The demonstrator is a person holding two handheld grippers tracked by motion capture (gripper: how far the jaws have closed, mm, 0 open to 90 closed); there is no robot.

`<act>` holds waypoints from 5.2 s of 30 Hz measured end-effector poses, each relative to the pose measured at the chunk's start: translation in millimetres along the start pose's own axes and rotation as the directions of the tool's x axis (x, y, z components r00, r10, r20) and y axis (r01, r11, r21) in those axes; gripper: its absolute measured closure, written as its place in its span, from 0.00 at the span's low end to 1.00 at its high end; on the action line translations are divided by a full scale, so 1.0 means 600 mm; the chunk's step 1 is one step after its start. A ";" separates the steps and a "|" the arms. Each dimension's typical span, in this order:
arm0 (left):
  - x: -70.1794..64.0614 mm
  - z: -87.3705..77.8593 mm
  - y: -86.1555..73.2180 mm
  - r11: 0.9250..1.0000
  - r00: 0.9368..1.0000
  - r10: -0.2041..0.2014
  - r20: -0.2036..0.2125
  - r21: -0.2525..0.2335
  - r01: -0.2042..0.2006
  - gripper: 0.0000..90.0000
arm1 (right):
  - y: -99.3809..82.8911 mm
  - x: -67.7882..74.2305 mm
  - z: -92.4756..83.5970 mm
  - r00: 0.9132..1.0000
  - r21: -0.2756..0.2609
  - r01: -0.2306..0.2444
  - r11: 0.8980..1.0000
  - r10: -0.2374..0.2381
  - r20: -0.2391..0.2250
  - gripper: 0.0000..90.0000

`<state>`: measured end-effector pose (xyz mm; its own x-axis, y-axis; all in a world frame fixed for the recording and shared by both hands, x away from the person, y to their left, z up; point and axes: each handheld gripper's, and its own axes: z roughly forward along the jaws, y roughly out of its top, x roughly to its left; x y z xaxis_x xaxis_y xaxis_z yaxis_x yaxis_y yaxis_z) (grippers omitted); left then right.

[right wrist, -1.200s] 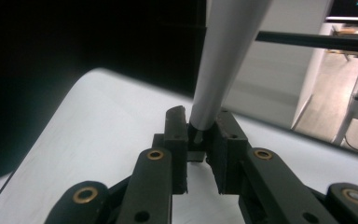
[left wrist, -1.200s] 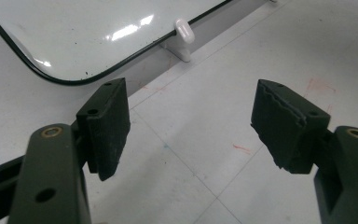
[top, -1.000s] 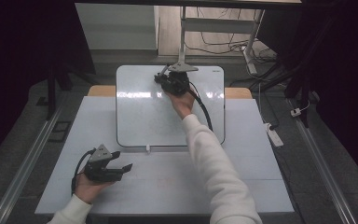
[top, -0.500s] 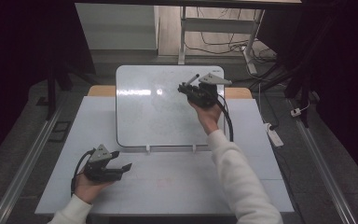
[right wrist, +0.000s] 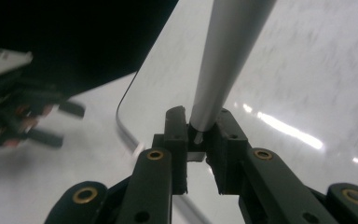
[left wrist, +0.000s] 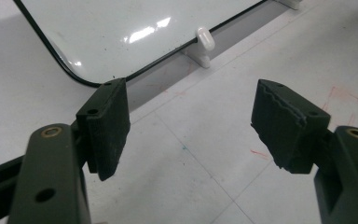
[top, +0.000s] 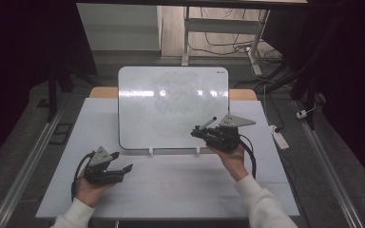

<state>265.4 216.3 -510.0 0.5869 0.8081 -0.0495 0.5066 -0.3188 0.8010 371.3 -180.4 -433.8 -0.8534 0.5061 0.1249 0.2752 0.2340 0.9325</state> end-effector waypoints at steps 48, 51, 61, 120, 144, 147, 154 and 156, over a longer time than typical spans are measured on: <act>-0.074 0.004 0.098 0.990 0.992 0.083 0.095 -0.119 -0.072 0.34 | -0.080 0.071 0.072 0.982 0.229 0.039 0.973 0.005 -0.190 0.86; -0.091 0.014 0.119 0.989 0.988 0.099 0.116 -0.117 -0.086 0.34 | -0.076 0.075 0.077 0.979 0.226 0.048 0.973 0.000 -0.204 0.86; -0.145 0.061 0.172 0.979 0.959 0.188 0.213 -0.126 -0.164 0.44 | -0.076 0.079 0.086 0.975 0.237 0.042 0.971 0.012 -0.224 0.86; -0.012 -0.005 0.169 0.989 0.993 0.049 0.112 -0.147 -0.032 0.91 | -0.145 0.000 -0.109 0.984 0.082 0.048 0.995 -0.061 0.168 0.51; 0.073 0.022 0.212 1.000 1.000 -0.010 -0.005 0.007 0.010 0.91 | -0.177 -0.025 -0.177 0.952 0.098 0.032 0.995 -0.060 0.302 0.50; 0.085 0.033 0.213 0.999 0.999 -0.027 -0.021 0.029 0.028 0.91 | -0.177 -0.025 -0.176 0.951 0.100 0.032 0.995 -0.061 0.302 0.50; 0.103 0.072 0.218 0.995 0.997 -0.043 -0.060 0.092 0.048 0.91 | -0.178 -0.025 -0.173 0.951 0.110 0.032 0.993 -0.064 0.303 0.50; 0.105 0.081 0.219 0.993 0.997 -0.046 -0.062 0.103 0.052 0.90 | -0.179 -0.025 -0.173 0.950 0.115 0.037 0.993 -0.070 0.304 0.50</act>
<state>399.5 201.1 -437.0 0.5225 0.8512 -0.0488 0.5990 -0.3258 0.7315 308.8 -299.0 -500.5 -0.6954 0.7169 -0.0501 0.2925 0.3460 0.8915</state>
